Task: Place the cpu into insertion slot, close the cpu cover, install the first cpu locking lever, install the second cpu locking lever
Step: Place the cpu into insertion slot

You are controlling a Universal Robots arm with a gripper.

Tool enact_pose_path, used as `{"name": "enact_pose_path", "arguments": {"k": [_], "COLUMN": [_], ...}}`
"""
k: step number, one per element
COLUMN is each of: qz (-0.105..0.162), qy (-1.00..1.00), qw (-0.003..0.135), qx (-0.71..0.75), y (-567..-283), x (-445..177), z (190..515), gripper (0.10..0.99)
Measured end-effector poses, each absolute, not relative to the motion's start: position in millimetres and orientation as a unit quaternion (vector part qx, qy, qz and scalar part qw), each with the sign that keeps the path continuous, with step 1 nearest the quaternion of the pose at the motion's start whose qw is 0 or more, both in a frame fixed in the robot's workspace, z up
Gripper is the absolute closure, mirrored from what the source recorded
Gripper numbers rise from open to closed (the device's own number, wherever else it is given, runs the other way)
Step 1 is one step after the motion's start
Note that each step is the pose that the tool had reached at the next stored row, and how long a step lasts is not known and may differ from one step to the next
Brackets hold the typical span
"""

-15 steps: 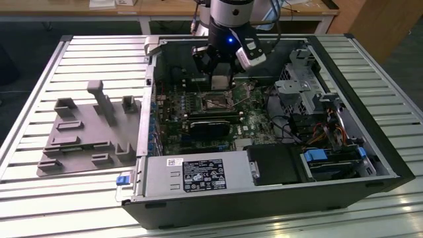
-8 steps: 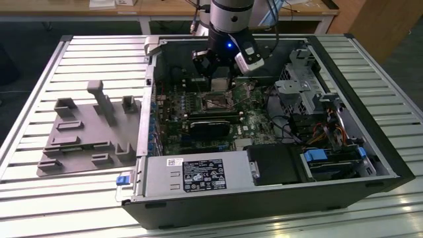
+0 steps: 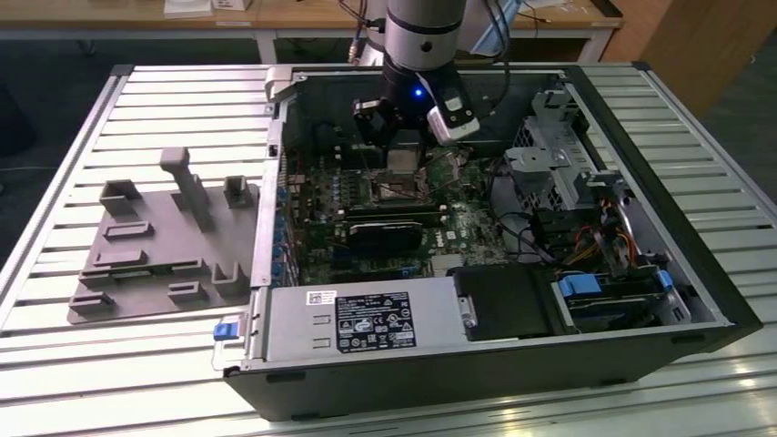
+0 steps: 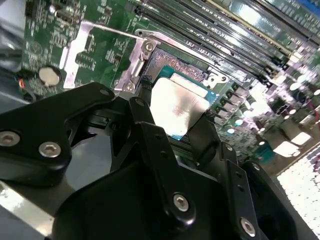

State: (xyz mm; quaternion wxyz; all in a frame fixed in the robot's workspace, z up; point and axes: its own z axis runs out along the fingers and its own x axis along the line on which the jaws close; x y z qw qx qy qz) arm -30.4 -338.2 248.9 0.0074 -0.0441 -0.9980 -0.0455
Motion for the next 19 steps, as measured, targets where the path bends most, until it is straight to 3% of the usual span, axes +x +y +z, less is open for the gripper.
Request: {"name": "enact_pose_path", "arguments": {"k": [19], "qz": [-0.046], "qy": [-0.976], "qw": [0.000], "qx": [-0.215], "y": [-338], "x": [-30], "z": [237], "gripper": [0.545]}}
